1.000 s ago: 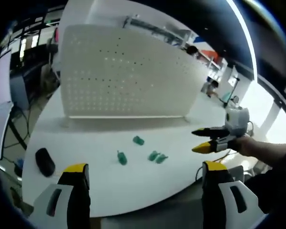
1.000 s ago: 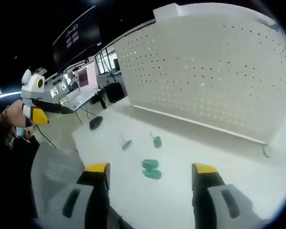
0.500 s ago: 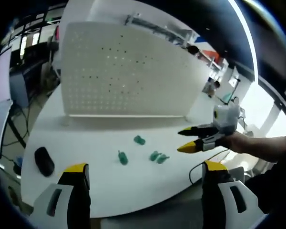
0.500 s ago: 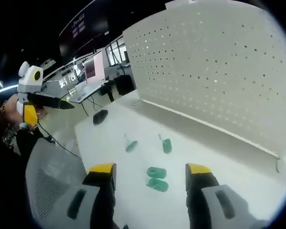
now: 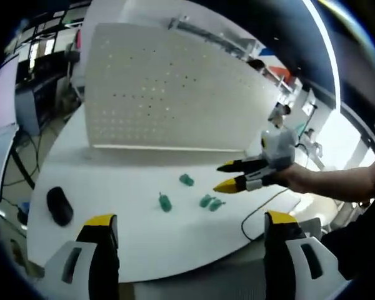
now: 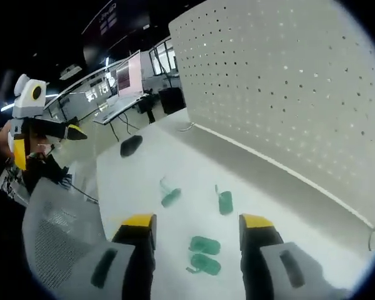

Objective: Insert the hook assembly into the mounting plate slot until the hook locks in place.

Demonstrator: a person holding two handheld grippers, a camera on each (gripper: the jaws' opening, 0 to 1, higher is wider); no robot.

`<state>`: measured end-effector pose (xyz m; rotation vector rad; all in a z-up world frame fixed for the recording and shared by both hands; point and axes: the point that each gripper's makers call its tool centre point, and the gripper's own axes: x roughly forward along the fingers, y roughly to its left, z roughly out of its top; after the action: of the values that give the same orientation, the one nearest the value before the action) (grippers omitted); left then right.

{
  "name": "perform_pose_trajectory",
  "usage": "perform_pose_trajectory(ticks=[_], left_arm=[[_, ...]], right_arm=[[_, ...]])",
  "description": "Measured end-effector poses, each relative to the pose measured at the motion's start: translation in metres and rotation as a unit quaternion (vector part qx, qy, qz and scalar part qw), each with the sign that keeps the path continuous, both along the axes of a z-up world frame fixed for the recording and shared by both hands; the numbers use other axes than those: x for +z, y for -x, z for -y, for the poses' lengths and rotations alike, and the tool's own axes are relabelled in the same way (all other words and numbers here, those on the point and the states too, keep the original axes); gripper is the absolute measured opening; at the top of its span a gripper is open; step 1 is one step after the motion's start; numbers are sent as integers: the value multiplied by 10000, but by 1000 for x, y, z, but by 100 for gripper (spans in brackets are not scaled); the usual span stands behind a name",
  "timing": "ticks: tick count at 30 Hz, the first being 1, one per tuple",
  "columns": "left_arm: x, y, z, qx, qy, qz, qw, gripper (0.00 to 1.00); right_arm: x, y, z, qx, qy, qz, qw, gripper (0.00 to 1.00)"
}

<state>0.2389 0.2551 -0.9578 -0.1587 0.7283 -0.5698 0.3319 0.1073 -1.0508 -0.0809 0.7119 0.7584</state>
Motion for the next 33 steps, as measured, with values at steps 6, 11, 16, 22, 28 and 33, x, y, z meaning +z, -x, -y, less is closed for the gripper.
perform_pose_trajectory(ticks=[6, 11, 16, 22, 28, 33], left_arm=[[3, -1, -7, 94, 63, 32, 9999, 99], [-6, 1, -11, 91, 6, -60, 9999, 98], [-5, 1, -11, 115, 57, -84, 9999, 98], [-4, 0, -19, 141, 14, -90, 9999, 98], [-8, -1, -25, 232, 12, -143, 9996, 97], [-12, -2, -20, 167, 1, -207, 9996, 97]], right_arm=[[-16, -13, -13, -164, -172, -316, 9992, 46], [-27, -21, -26, -166, -138, -460, 9987, 44], [-36, -26, -37, 20, 59, -459, 9989, 42], [-46, -37, -41, 185, 288, -451, 9984, 41], [-56, -45, -39, 419, 625, -416, 9963, 36], [-65, -54, -35, 412, 960, -329, 9940, 29]])
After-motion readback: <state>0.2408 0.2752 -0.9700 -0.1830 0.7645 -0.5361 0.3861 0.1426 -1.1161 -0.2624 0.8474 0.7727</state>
